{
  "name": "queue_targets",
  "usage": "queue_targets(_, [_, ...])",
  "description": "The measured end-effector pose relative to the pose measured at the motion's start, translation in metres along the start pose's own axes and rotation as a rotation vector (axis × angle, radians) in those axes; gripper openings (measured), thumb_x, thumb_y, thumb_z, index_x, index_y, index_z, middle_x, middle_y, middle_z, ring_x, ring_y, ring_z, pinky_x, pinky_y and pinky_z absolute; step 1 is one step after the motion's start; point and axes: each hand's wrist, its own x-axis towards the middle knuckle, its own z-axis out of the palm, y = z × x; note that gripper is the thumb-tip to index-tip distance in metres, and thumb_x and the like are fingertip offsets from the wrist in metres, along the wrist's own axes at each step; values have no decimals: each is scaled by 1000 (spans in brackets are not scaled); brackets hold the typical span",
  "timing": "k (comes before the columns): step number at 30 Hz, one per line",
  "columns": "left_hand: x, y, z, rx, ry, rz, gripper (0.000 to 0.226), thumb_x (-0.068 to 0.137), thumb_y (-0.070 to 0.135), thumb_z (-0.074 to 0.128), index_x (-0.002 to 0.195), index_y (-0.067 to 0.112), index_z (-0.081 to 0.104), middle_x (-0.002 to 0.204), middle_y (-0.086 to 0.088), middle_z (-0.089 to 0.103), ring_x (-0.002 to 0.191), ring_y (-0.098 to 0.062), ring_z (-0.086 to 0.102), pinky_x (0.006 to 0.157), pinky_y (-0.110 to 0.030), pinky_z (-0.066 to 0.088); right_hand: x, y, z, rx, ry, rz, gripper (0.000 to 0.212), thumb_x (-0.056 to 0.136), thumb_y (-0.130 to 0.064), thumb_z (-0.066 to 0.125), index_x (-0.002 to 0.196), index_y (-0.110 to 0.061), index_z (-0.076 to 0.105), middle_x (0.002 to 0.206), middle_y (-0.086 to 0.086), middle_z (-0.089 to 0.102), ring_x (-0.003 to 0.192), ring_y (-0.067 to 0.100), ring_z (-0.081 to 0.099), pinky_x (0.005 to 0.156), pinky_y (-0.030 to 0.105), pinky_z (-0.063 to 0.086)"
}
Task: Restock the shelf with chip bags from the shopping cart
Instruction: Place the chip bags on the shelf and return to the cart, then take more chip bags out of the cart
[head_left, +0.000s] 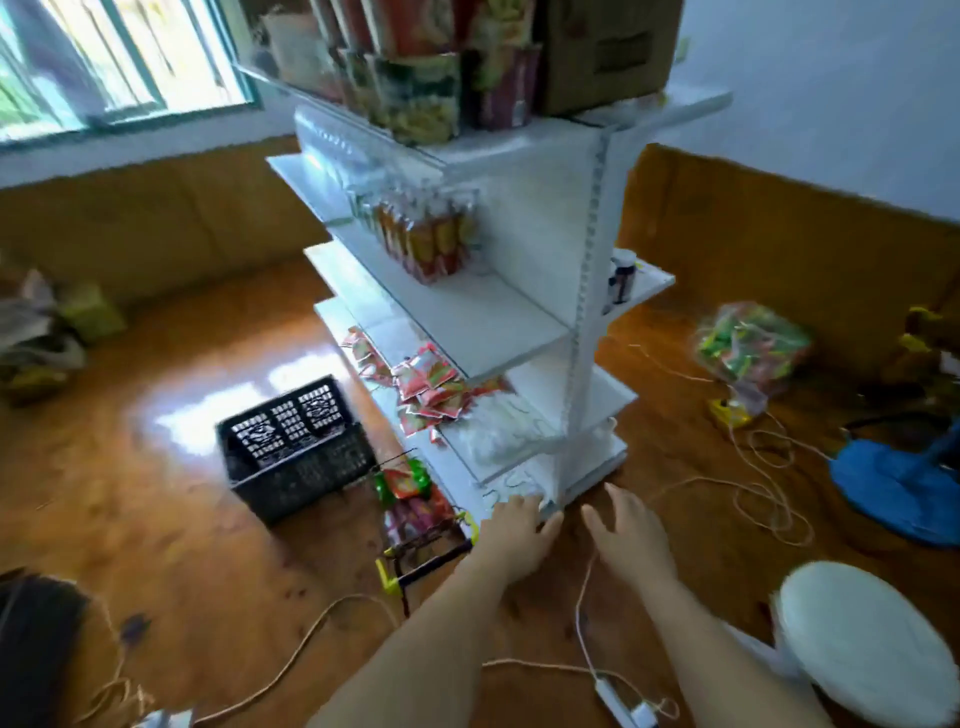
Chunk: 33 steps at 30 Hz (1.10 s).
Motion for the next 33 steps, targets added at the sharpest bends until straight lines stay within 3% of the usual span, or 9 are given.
queue_targets(6, [2, -194, -77, -146, 16, -330, 57, 99, 56, 35, 142, 20, 41, 147, -16, 40, 136, -38, 37, 107, -49, 34, 52, -165, 129, -74, -218, -166, 65, 93, -51, 44, 144, -11, 40, 148, 11, 44, 137, 27, 39, 112, 35, 32])
queue_targets(13, [41, -307, -133, -211, 31, -434, 58, 98, 55, 38, 146, 21, 35, 145, -11, 42, 133, -36, 39, 108, -47, 38, 102, -260, 207, -82, -367, -101, 69, 93, -51, 47, 150, -16, 29, 153, 7, 36, 141, 25, 34, 114, 38, 31])
queue_targets(23, [163, -378, -112, -413, -29, -525, 51, 96, 37, 50, 141, 13, 44, 138, -11, 52, 128, -27, 51, 105, -38, 44, 217, -254, 305, -79, -527, 75, 66, 89, -43, 55, 146, -18, 35, 144, 9, 45, 131, 27, 46, 109, 40, 41])
queue_targets(30, [292, -418, -39, -638, -20, -614, 21, 95, 27, 49, 109, 15, 58, 111, -9, 67, 98, -27, 64, 77, -33, 50, 309, -213, 407, -185, -609, 45, 67, 92, -41, 50, 151, -18, 27, 150, 6, 37, 135, 25, 41, 110, 41, 40])
queue_targets(33, [337, -435, 11, -709, -27, -664, 24, 93, 23, 50, 109, 10, 62, 109, -10, 68, 101, -30, 63, 75, -30, 44, 341, -192, 448, -168, -570, 51, 59, 90, -38, 51, 144, -20, 36, 141, 5, 46, 127, 25, 48, 105, 41, 45])
